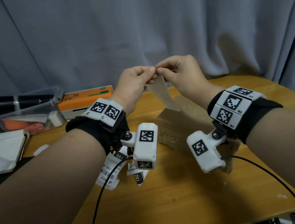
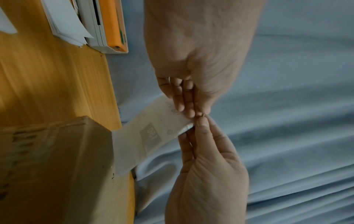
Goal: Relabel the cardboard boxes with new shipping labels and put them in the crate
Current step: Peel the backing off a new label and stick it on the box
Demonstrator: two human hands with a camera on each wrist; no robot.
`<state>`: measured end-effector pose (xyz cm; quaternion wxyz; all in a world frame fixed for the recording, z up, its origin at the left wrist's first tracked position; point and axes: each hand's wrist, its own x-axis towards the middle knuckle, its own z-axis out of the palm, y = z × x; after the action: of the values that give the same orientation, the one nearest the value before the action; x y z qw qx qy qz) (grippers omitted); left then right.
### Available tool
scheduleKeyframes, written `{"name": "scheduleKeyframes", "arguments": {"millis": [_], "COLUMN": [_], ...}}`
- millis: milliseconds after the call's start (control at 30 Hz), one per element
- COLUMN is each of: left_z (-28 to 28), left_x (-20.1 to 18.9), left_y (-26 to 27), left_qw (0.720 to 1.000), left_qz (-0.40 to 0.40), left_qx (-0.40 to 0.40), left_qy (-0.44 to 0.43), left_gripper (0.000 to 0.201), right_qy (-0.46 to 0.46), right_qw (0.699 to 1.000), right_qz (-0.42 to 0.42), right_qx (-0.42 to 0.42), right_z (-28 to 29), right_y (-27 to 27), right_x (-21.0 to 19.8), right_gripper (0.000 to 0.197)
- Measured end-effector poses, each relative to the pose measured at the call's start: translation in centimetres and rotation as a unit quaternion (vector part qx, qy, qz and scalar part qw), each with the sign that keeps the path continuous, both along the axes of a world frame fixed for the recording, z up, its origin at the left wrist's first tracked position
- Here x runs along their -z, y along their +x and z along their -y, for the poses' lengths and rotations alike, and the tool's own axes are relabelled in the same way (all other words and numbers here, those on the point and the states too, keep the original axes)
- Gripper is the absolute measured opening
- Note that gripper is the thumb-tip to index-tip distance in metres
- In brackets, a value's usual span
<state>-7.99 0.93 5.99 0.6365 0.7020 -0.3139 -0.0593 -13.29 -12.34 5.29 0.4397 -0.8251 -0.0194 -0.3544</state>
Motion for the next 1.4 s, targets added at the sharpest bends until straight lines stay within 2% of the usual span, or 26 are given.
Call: {"name": "scheduleKeyframes", "arguments": {"millis": [567,867,967,1133,1333,1400], "left_z": [-0.2,-0.6,-0.6,-0.5,-0.7,-0.8], "left_x": [-0.2,0.1,0.2,0.3,1.0,1.2], "left_y": [0.1,0.6,0.7,0.7,1.1,1.3], "left_qw": [1.0,0.998,0.996,0.989,0.99,0.99], "left_qz": [0.009,0.057,0.083,0.135,0.117,0.109], "left_qx": [-0.023,-0.036,-0.037,-0.05,-0.059,-0.068], "left_qy": [-0.005,0.008,0.001,0.023,0.043,0.05], "left_gripper": [0.02,0.012,0.014,0.008,0.022,0.019], "right_qy": [0.03,0.099,0.104,0.078,0.058,0.064], "right_qw": [0.999,0.993,0.993,0.996,0.996,0.996], "right_qz": [-0.024,-0.025,-0.028,-0.047,-0.057,-0.053], "right_qx": [-0.016,-0.057,-0.05,-0.018,0.022,0.03], "right_z": [-1.1,-1.6,-1.8,-1.7,-1.6,-1.6], "right_y": [0.1,-0.5,-0.5,0.0,0.2,0.3], "right_x": [-0.3,-0.5,-0.5,-0.5,-0.2,0.0], "right_gripper": [0.012,0.011,0.009,0.018,0.012,0.013]}}
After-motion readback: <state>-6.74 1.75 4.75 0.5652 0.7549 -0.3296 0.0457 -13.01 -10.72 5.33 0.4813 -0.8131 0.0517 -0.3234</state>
